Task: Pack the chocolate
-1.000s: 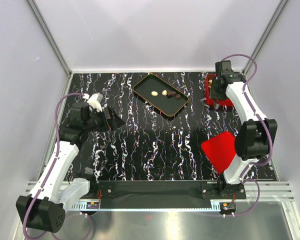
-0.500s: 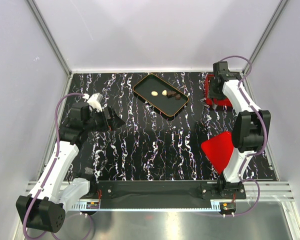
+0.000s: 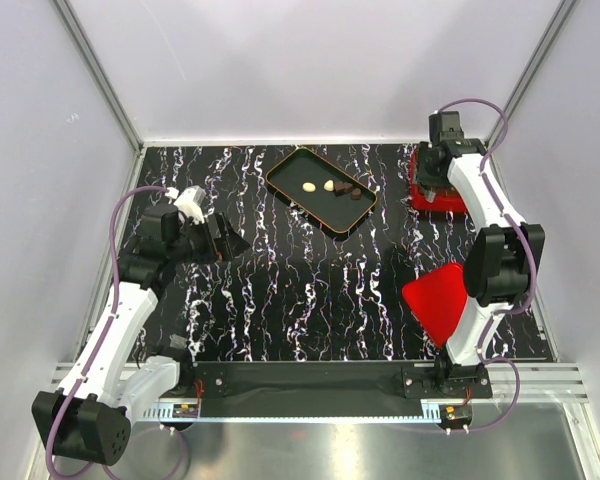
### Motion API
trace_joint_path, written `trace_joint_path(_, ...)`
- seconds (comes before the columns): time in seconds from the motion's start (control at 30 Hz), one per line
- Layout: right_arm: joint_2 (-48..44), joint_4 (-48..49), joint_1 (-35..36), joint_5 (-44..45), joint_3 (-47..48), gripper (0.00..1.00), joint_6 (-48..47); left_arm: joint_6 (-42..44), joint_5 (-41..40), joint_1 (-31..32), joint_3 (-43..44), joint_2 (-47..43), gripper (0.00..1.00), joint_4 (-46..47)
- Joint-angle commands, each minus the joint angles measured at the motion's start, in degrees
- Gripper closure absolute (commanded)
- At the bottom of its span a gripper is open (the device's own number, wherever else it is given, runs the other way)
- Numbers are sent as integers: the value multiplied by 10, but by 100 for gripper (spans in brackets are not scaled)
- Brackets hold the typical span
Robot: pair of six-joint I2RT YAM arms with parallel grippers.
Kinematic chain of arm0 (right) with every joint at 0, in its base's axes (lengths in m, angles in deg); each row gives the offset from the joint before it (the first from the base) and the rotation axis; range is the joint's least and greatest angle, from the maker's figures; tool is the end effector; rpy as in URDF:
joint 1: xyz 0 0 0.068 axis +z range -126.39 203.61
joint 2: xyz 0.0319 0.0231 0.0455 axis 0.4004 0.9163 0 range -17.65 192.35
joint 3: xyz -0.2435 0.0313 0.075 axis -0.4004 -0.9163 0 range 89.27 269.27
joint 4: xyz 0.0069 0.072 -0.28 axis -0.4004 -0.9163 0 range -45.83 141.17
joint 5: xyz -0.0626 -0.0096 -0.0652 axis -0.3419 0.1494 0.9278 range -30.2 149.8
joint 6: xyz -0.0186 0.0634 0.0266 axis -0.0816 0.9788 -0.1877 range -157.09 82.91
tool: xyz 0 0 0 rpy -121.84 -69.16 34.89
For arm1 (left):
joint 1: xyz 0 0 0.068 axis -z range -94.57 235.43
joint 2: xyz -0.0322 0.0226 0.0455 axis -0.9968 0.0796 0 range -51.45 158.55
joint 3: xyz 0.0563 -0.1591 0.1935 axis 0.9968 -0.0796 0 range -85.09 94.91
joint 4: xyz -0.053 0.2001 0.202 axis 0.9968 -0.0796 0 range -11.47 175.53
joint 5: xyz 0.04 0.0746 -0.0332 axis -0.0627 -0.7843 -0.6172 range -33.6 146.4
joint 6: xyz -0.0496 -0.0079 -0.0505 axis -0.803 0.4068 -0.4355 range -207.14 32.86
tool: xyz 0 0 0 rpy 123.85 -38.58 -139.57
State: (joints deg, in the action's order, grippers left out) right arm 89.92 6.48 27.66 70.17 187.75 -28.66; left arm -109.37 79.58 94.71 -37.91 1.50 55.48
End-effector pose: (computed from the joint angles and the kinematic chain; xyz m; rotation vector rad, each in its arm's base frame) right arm 0.4525 0.0215 0.2589 0.1689 2.4869 -0.1361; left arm 0.2467 -0.0637 0.2683 -0.0191 2.2385 -0.7486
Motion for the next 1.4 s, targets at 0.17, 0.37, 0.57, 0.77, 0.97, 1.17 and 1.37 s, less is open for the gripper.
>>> trace_joint_path(0.17,-39,19,111,-33,42,50,17,11,-7,-1,4,-9,1,18)
trace_joint_path(0.37,4,55,182,-73,58,49,-2,11,-8,-1,4,-10,1,18)
trace_joint_path(0.57,60,82,212,-102,73,50,-100,11,-8,-1,4,-13,1,17)
trace_joint_path(0.77,77,116,220,-149,62,50,-162,11,-8,-1,4,-14,1,19)
trace_joint_path(0.97,93,132,220,-192,73,49,-185,11,-5,-1,5,-8,1,19)
trace_joint_path(1.17,121,128,222,-187,77,49,-206,11,-6,-1,5,-7,1,18)
trace_joint_path(1.37,130,140,224,-180,61,48,-221,11,-6,-1,5,-4,1,18)
